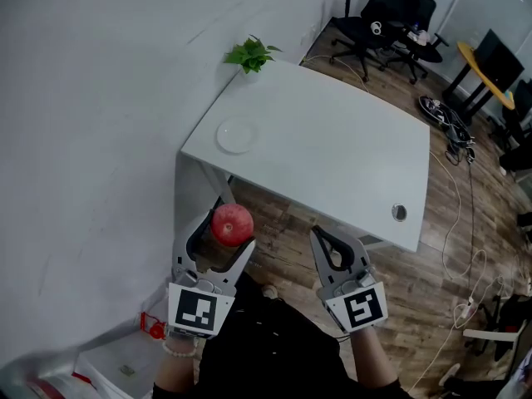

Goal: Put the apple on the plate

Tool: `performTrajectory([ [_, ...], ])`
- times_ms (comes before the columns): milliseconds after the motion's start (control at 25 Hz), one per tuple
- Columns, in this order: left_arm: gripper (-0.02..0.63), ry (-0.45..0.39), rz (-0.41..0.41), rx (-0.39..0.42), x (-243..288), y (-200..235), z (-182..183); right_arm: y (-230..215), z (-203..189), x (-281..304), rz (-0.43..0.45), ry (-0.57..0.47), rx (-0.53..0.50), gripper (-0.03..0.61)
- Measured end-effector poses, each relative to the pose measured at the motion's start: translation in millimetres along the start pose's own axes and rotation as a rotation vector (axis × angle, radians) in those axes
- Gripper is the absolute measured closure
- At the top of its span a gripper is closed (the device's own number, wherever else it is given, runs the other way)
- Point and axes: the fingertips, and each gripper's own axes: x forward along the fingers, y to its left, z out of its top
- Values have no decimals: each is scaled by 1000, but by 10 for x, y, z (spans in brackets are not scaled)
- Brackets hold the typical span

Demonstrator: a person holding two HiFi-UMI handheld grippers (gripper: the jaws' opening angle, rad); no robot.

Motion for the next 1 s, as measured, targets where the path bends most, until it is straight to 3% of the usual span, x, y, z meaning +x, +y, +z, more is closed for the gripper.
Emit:
performTrajectory([
  [400,267,2,-12,0,305,247,-11,-214,-43,287,-21,8,24,537],
  [1000,267,-29,-100,47,1149,1078,85,-665,104,1275,-84,28,22,537],
])
